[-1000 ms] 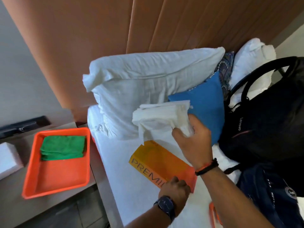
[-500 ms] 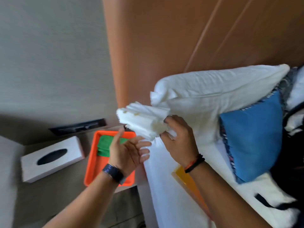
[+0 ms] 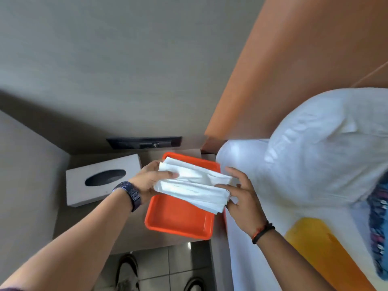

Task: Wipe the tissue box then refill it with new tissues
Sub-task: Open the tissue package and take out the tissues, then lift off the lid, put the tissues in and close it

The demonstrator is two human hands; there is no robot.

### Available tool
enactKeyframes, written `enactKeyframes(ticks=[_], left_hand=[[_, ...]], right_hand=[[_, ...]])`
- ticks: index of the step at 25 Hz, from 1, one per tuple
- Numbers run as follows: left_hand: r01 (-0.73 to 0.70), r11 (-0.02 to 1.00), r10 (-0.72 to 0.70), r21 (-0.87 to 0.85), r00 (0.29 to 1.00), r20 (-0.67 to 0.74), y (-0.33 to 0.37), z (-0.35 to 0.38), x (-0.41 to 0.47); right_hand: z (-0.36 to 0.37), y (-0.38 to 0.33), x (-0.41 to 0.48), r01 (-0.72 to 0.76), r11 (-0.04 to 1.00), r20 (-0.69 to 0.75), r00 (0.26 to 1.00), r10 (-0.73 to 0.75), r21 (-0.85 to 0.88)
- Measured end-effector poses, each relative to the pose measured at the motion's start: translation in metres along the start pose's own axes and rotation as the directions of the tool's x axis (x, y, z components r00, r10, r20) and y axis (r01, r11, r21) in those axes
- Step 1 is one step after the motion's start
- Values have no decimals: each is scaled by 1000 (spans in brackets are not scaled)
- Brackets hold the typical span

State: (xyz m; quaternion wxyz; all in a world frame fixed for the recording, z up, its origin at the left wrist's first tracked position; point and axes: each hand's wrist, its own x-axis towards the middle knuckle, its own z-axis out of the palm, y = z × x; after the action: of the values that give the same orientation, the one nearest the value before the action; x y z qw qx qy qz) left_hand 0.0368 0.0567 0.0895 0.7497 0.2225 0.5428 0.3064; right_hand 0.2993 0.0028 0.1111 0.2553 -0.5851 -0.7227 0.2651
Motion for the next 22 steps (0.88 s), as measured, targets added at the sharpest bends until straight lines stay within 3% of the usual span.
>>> enactKeyframes(ticks=[4,8,12,16,20,22], left_hand=[[15,955,44,295,980,-194,-68,-24,54],[10,750,207,662,946,-249,-118,-32,86],[75,502,256,862,939,-230,-140,-28,102],[157,242,227,958,950,-213,-151,-22,113],[170,158,238,973,949,-204,-155,-17,118],[136,138,255,981,952,-168,-154,-16,113]], right_hand=[[61,65,-11,217,917,78,976,-203,-334],[112,111,-21,442,725,330,894,-304,-528],[144,134,-18,520,625,475,841,-258,-582],[168,137,-14,533,579,525,827,-202,-617],[179,132,-9,480,576,555,830,-54,-662],[176,126,-5,499,571,613,790,10,-652]])
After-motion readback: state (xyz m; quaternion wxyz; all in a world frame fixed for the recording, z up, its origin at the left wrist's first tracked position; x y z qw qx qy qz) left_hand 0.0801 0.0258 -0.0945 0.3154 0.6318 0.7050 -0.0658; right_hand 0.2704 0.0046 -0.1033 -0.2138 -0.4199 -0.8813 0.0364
